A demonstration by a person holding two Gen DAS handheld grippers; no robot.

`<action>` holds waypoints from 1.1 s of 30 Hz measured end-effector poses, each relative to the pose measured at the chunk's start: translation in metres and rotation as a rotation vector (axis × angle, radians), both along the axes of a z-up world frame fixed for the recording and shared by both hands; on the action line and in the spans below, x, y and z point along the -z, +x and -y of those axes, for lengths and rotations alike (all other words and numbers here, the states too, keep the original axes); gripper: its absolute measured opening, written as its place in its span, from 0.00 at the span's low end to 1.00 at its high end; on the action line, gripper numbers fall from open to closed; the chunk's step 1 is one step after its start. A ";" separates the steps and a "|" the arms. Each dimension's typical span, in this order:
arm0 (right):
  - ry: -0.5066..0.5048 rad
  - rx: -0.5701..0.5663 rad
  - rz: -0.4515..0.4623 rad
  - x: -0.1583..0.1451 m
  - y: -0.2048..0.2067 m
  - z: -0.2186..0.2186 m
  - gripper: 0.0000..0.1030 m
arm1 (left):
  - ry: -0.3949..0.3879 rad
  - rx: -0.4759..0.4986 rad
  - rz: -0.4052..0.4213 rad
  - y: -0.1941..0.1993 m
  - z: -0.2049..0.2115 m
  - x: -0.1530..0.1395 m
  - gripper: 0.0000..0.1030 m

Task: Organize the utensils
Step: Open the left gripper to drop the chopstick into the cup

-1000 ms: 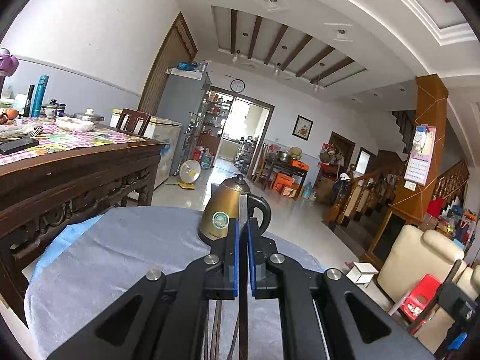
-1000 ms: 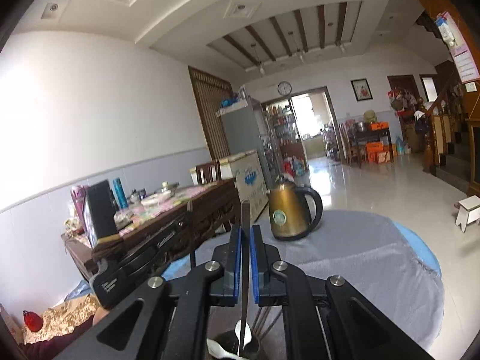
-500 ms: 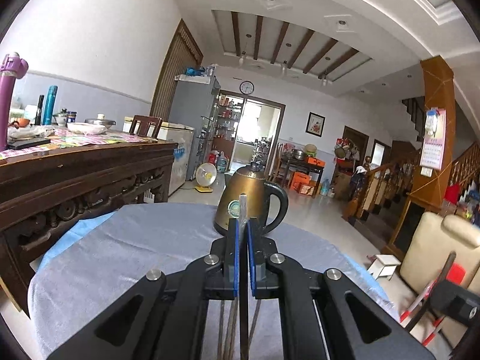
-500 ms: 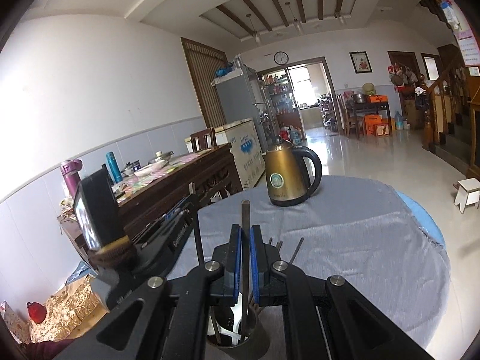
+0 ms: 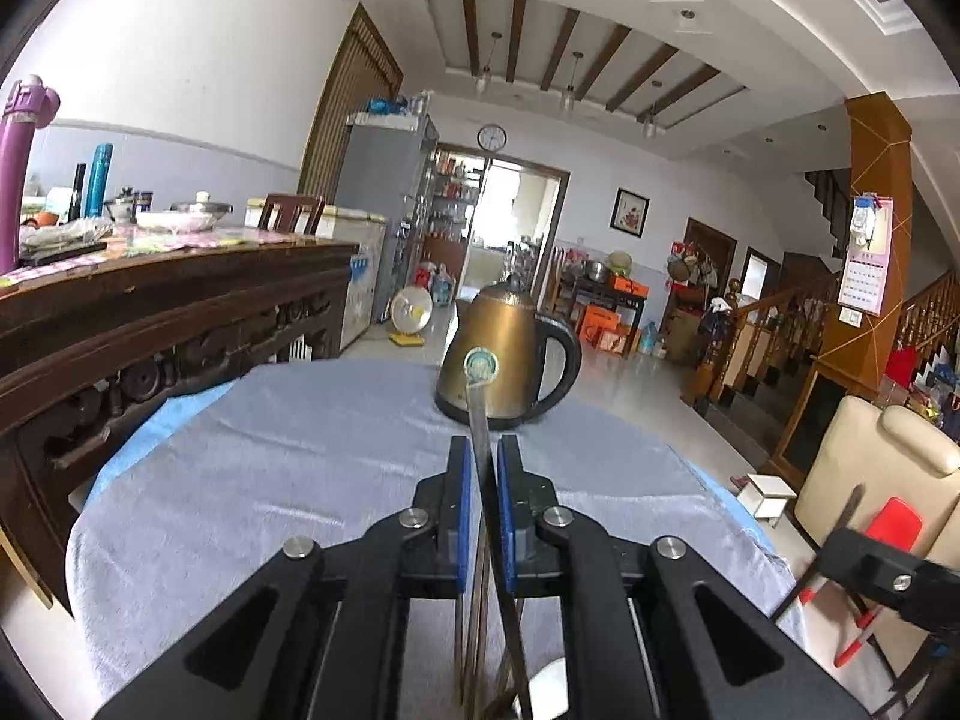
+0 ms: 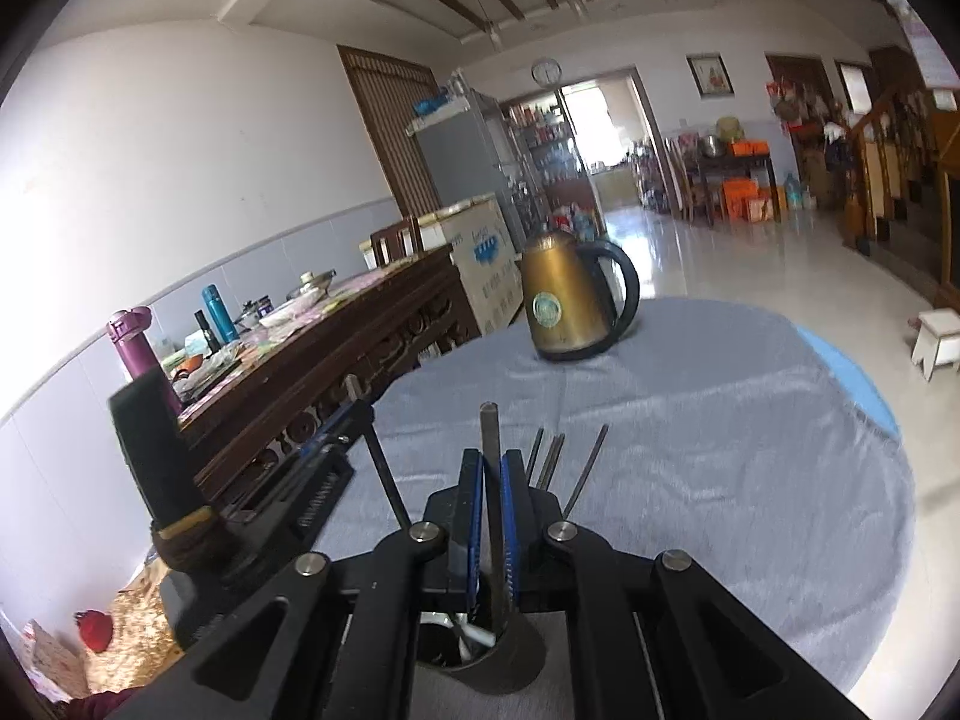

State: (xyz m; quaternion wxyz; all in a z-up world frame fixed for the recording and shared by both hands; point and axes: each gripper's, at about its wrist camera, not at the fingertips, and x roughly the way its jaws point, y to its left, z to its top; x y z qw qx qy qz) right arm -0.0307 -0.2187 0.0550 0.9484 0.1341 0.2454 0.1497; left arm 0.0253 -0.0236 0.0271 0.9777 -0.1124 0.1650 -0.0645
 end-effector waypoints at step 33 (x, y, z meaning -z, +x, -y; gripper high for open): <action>0.253 0.250 -0.241 0.076 0.036 0.095 0.59 | 0.108 -0.169 -0.360 0.012 -0.102 0.049 0.75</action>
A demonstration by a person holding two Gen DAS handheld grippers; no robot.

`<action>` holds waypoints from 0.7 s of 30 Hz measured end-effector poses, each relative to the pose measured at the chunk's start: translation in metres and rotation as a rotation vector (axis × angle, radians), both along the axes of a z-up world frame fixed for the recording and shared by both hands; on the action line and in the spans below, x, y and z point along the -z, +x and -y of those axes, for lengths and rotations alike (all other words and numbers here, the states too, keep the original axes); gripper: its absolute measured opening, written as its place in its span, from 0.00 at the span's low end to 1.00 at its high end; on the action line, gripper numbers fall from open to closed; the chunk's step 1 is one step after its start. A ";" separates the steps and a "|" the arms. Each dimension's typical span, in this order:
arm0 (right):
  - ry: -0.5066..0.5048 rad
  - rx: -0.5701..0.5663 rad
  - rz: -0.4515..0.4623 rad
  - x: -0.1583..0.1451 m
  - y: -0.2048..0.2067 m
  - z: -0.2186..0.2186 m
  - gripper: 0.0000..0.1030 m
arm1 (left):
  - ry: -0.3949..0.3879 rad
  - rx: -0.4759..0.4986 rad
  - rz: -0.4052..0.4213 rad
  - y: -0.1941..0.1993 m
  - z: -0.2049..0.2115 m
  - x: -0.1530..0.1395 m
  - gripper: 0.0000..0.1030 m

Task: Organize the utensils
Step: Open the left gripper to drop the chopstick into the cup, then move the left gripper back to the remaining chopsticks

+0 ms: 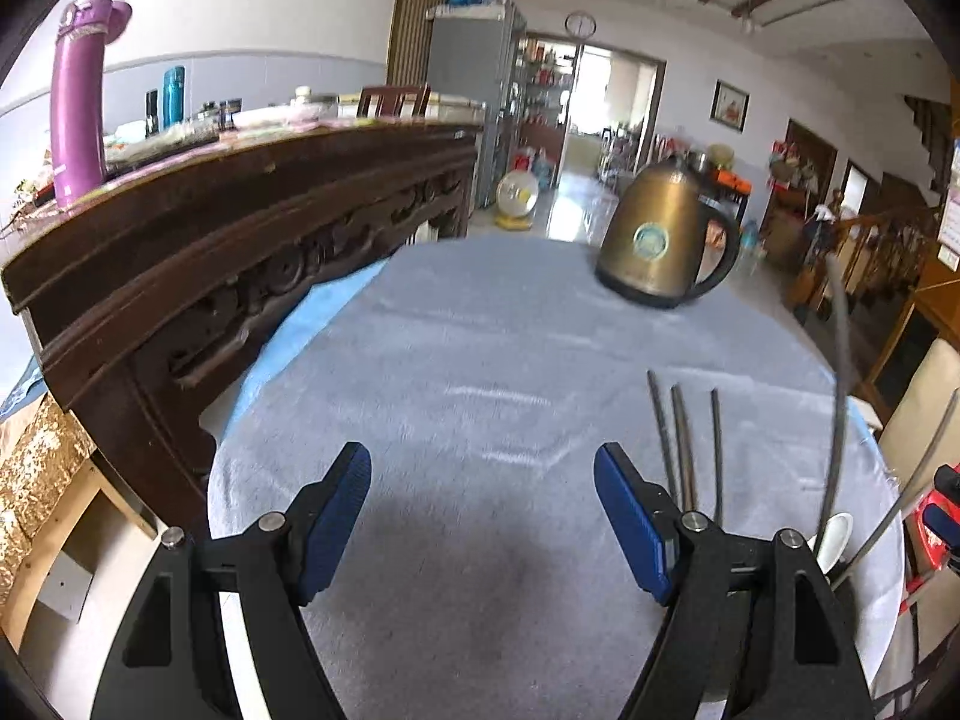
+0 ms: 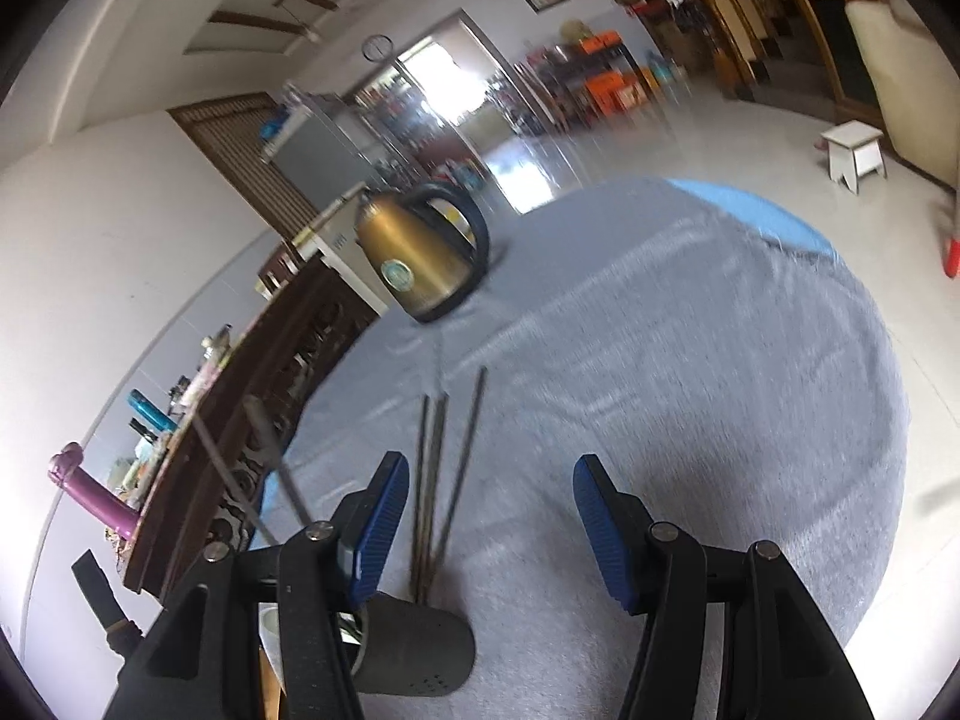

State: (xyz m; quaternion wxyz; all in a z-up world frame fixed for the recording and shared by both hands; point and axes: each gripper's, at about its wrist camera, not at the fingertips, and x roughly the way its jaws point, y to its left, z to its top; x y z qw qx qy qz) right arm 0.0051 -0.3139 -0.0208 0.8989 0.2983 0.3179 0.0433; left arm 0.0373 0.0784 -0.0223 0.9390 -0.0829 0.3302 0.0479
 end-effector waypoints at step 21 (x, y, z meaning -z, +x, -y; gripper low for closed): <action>-0.095 -0.168 -0.255 0.073 0.170 -0.030 0.46 | 0.093 0.074 -0.235 0.130 0.020 0.031 0.75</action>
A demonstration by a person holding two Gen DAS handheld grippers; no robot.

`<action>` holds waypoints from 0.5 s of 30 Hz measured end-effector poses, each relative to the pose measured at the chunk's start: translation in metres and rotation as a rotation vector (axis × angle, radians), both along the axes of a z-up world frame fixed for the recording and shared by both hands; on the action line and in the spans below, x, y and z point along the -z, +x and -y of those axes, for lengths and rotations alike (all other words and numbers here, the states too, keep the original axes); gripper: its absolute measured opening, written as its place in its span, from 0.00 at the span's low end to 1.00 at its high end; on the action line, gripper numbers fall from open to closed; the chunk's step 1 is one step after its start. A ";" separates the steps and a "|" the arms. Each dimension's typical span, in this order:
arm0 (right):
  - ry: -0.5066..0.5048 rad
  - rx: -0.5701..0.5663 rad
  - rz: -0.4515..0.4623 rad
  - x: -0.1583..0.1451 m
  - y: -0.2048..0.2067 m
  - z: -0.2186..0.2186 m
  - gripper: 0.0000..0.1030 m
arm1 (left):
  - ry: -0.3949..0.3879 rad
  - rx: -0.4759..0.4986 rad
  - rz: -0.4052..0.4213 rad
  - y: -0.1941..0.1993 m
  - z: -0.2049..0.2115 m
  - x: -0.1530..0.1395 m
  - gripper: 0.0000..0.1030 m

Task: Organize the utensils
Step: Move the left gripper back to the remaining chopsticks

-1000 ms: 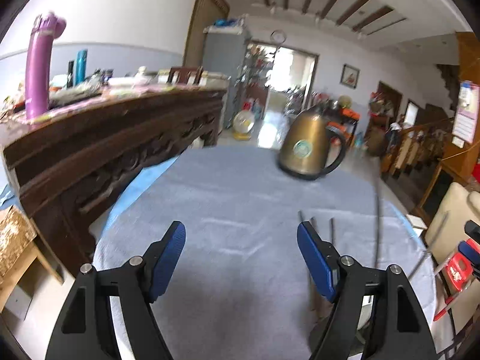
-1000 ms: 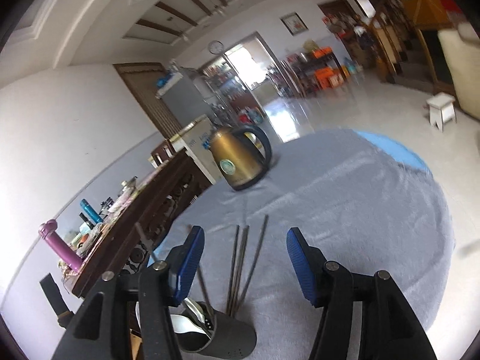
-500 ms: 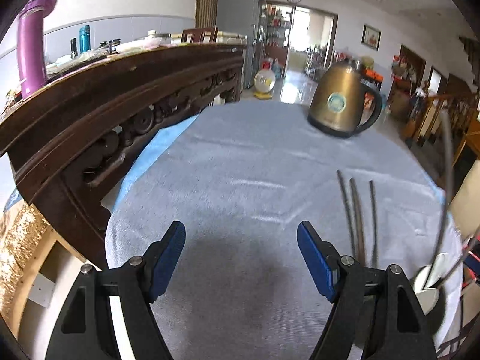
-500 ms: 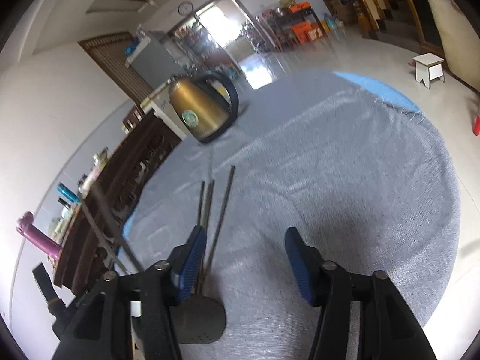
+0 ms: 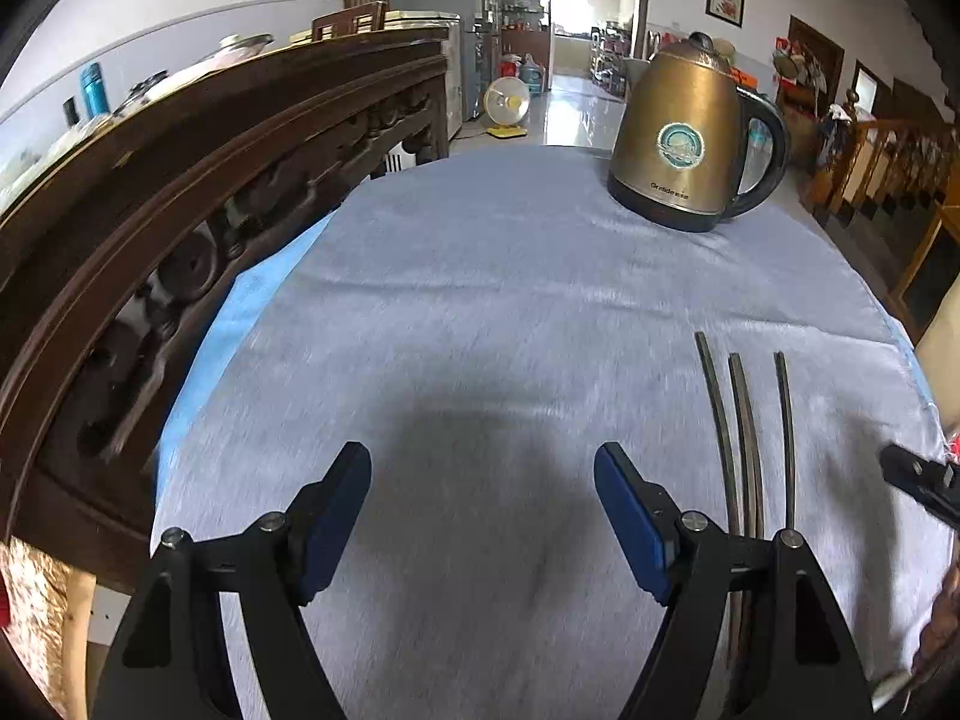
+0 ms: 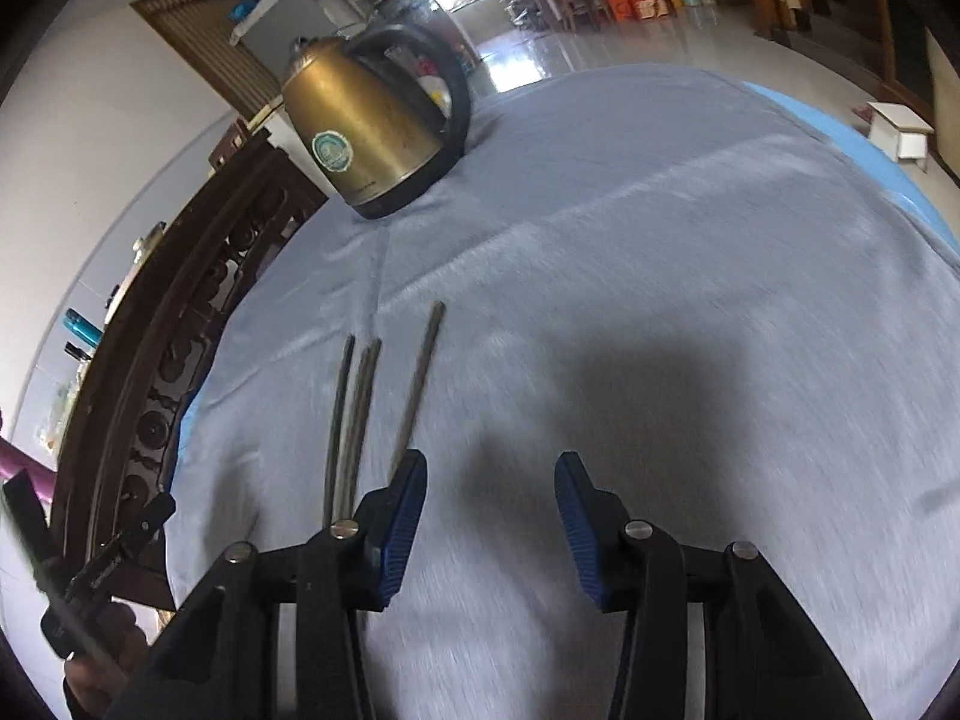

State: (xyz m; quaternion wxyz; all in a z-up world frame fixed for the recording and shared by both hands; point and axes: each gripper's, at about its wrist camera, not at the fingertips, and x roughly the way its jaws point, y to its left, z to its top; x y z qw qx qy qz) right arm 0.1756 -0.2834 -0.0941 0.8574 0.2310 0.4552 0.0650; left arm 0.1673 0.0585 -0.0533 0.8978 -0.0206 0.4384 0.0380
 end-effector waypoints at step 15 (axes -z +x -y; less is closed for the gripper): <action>-0.300 -0.089 -0.135 0.022 0.118 -0.083 0.32 | -0.009 0.036 -0.085 0.073 0.017 0.015 0.75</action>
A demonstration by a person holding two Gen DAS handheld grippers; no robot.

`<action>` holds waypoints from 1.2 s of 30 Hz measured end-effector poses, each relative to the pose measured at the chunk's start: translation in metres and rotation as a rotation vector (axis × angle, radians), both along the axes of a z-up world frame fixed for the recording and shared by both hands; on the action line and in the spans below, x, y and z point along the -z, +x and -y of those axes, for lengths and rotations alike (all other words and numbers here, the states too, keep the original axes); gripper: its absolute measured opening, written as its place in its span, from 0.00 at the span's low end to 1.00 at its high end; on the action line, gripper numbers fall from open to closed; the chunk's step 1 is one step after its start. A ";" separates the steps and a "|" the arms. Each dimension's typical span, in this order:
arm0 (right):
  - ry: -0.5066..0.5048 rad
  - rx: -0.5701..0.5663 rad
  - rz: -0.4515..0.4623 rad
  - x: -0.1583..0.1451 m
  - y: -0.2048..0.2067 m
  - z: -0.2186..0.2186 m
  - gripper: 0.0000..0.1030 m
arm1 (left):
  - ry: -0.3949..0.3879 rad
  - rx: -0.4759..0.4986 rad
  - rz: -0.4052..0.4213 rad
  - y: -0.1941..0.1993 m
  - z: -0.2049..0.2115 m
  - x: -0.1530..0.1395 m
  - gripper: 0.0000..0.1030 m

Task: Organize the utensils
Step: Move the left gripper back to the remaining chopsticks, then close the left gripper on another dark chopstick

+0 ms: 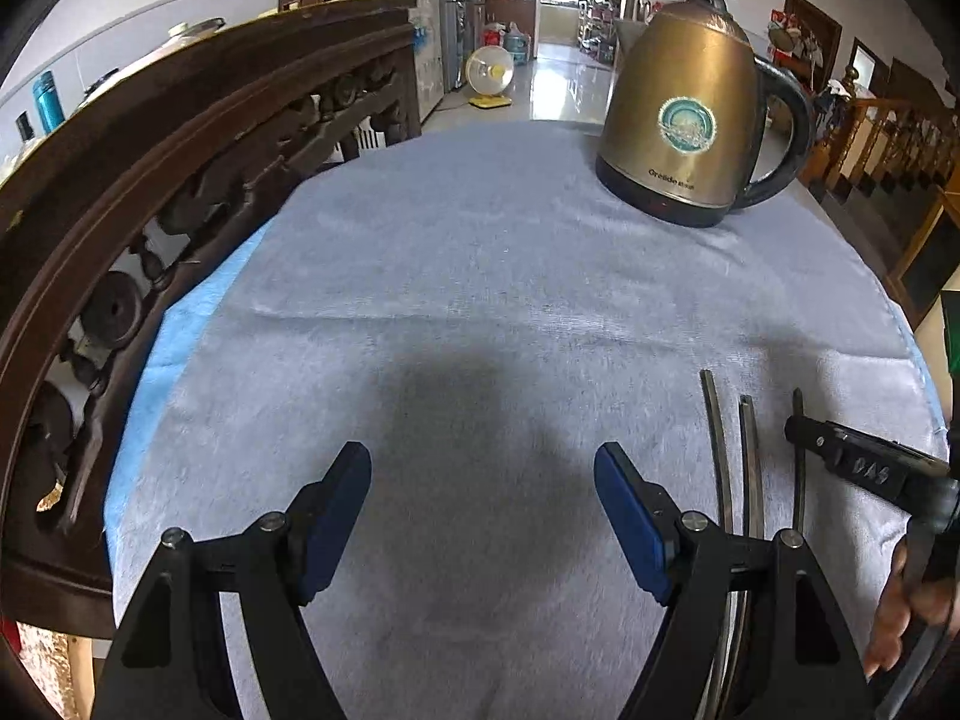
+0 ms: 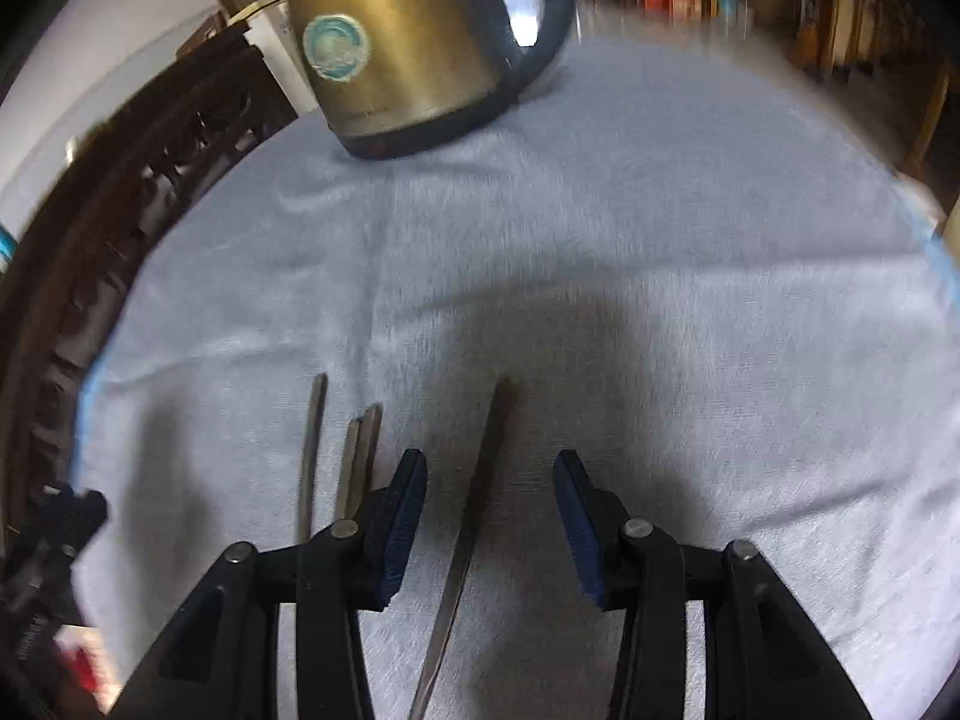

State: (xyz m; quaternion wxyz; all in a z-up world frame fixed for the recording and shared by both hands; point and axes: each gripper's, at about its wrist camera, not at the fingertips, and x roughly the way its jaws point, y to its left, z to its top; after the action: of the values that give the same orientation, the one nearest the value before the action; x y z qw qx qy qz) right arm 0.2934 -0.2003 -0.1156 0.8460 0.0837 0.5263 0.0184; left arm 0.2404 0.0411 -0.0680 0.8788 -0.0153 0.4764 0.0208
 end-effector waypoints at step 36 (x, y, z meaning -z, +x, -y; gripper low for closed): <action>0.182 -0.052 0.035 0.010 -0.023 0.040 0.07 | -0.065 0.253 -0.033 0.045 0.093 0.051 0.06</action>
State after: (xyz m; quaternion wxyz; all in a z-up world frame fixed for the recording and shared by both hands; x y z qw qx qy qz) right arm 0.2702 -0.2398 -0.1258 0.8431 0.1464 0.5096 0.0896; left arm 0.2858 -0.0522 -0.1191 0.8655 0.0167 0.4894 -0.1055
